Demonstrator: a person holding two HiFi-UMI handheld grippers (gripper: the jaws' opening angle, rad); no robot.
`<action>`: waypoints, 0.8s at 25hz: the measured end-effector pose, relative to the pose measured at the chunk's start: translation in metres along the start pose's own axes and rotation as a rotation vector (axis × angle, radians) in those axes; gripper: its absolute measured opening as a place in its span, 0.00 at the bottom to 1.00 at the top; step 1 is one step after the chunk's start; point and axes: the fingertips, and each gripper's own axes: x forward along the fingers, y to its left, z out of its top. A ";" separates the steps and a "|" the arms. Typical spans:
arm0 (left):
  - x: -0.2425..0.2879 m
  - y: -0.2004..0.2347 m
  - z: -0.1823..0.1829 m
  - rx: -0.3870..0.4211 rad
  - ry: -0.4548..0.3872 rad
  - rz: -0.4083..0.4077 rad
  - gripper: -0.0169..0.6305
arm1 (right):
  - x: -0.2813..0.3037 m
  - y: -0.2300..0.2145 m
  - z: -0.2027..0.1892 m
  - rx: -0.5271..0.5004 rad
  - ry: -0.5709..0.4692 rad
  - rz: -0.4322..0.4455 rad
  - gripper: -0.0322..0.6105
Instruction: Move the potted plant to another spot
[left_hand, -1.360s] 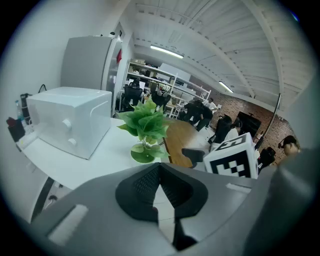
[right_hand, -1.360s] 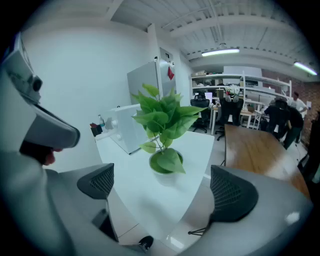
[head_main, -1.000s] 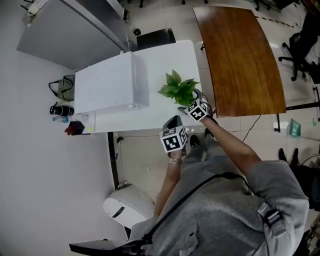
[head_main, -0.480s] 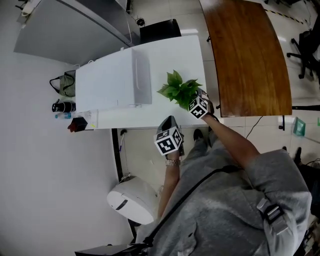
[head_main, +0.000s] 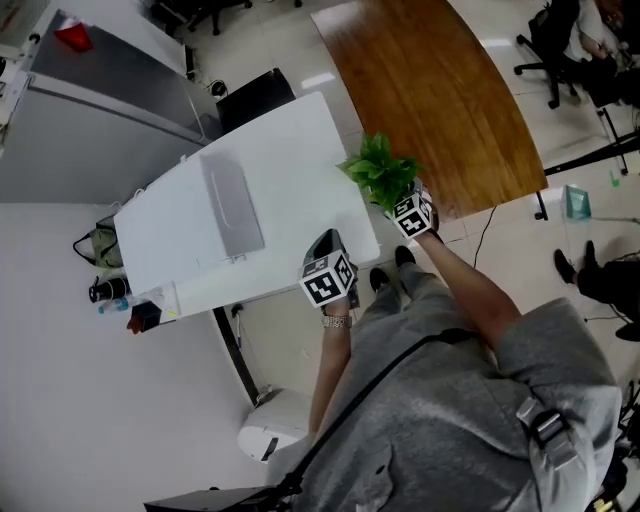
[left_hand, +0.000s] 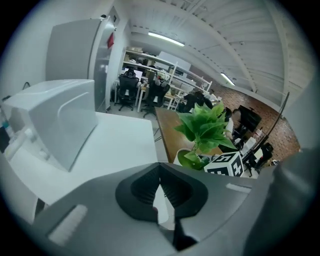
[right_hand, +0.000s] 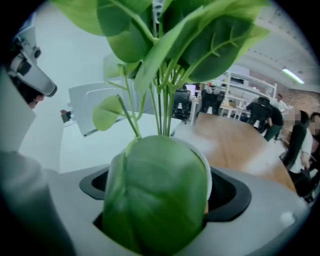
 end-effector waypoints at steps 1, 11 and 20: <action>0.007 -0.012 0.002 0.021 0.007 -0.023 0.05 | -0.009 -0.026 -0.013 0.026 0.014 -0.048 0.90; 0.035 -0.097 0.004 0.158 0.063 -0.139 0.05 | -0.056 -0.134 -0.079 0.147 0.054 -0.179 0.90; 0.032 -0.100 -0.009 0.175 0.087 -0.127 0.05 | -0.049 -0.143 -0.108 0.217 0.054 -0.197 0.93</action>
